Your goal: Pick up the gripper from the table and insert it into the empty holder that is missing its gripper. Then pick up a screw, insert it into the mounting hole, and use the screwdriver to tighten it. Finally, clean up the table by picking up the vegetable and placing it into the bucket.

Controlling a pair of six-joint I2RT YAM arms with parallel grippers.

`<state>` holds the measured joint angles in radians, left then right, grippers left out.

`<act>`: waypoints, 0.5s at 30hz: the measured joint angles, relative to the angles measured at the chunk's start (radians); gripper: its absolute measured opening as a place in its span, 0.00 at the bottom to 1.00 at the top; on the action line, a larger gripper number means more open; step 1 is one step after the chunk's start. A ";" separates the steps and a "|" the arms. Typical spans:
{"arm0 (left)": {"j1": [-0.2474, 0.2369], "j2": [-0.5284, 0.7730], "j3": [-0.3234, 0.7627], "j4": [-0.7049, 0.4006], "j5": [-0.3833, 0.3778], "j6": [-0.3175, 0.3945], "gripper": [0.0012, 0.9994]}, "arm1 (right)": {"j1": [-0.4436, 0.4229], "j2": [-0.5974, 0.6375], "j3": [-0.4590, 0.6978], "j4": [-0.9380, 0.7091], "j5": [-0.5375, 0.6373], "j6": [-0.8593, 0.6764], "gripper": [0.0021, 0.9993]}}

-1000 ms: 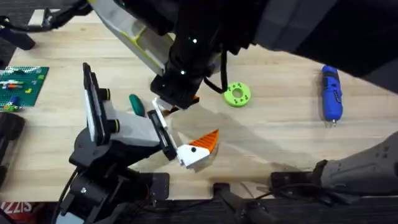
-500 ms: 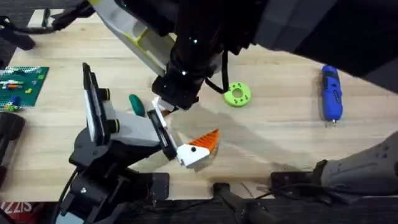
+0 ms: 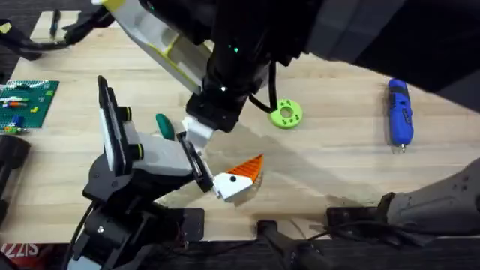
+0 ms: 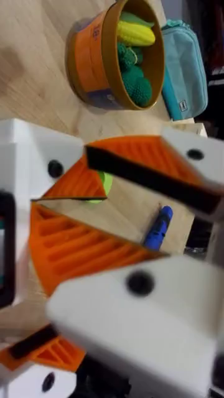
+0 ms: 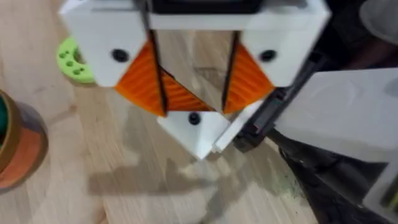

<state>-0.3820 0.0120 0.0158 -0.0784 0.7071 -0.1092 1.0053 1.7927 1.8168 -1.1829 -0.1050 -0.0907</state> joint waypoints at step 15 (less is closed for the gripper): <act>0.000 -0.001 0.000 0.001 0.000 0.023 0.99 | -0.044 -0.122 -0.001 -0.003 0.028 -0.011 0.99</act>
<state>-0.3817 0.0109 0.0158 -0.0776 0.7071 -0.0864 0.9617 1.6705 1.8160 -1.1862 -0.0774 -0.1013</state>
